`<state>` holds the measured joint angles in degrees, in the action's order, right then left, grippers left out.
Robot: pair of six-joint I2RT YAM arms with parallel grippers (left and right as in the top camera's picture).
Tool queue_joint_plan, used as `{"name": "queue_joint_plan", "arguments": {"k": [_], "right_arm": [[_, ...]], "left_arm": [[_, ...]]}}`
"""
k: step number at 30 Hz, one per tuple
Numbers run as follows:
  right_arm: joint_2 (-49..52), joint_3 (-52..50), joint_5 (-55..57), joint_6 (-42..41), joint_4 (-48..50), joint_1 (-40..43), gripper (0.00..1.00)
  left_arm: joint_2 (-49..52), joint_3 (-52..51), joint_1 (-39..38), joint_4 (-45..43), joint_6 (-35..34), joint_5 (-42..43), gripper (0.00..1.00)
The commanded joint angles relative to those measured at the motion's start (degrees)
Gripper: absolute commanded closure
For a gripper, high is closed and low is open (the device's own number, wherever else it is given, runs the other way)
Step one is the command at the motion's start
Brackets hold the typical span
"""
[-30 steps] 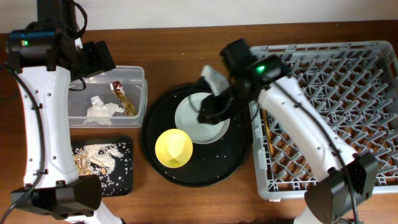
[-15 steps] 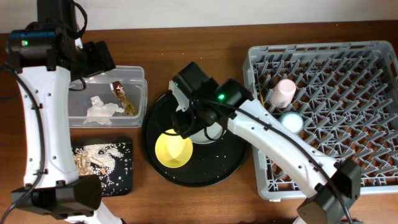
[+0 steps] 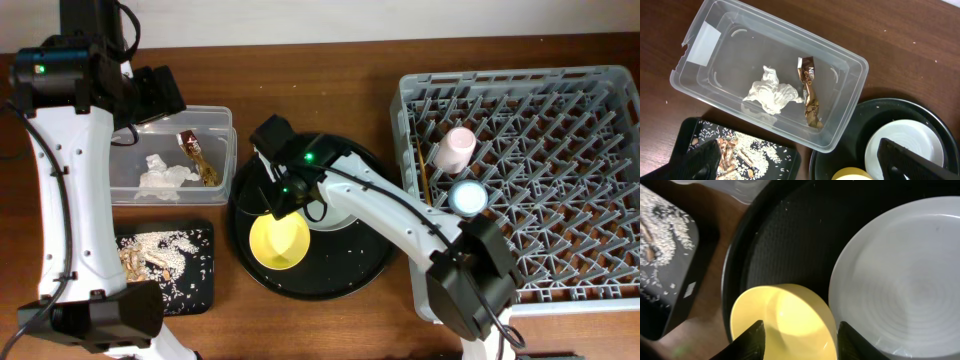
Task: Sort waste into correct bins and load items into the dishwasher rack
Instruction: 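Carry yellow bowl with right gripper into the rack and release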
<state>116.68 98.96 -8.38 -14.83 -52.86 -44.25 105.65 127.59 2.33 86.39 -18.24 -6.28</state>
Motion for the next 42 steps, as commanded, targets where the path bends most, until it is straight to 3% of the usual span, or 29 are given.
{"name": "queue_joint_plan", "arguments": {"k": [1,5,7,11,12,17,24,28,33,40,42], "right_arm": [[2.75,0.35,2.38,-0.28,0.2,-0.42,0.54],[3.61,-1.53,4.59,-0.2,-0.5,-0.37,0.55],[3.63,-2.6,4.61,0.0,-1.64,-0.37,0.63],[3.63,-3.45,4.61,-0.02,-1.77,-0.37,0.94],[3.61,-3.43,4.61,-0.02,-1.75,-0.37,0.96],[1.31,-0.72,4.57,-0.02,-3.37,1.25,0.96],[-12.52,5.27,4.59,1.05,-12.94,11.34,0.96],[-19.76,5.27,4.57,3.91,-16.26,20.63,0.96],[-20.76,5.27,5.49,16.09,-23.63,35.23,0.96],[-20.87,5.27,19.1,14.78,-19.58,58.66,0.96],[-20.85,5.27,23.39,12.98,-17.66,61.83,0.96]], "left_arm": [[0.13,-0.04,0.2,0.04,-0.39,-0.63,0.0],[0.13,-0.04,0.2,0.04,-0.39,-0.63,0.0],[0.13,-0.04,0.2,0.04,-0.39,-0.63,0.0],[0.13,-0.04,0.2,0.04,-0.39,-0.63,0.0],[0.13,-0.04,0.2,0.04,-0.39,-0.63,0.0],[0.13,-0.04,0.2,0.04,-0.39,-0.63,0.0],[0.13,-0.04,0.2,0.02,-0.39,-0.63,0.0],[0.13,-0.04,0.2,0.04,-0.39,-0.63,0.0],[0.13,-0.04,0.2,0.04,-0.39,-0.63,0.0],[0.13,-0.04,0.2,0.04,-0.39,-0.63,0.0],[0.13,-0.04,0.2,0.04,-0.39,-0.63,0.0]]}}
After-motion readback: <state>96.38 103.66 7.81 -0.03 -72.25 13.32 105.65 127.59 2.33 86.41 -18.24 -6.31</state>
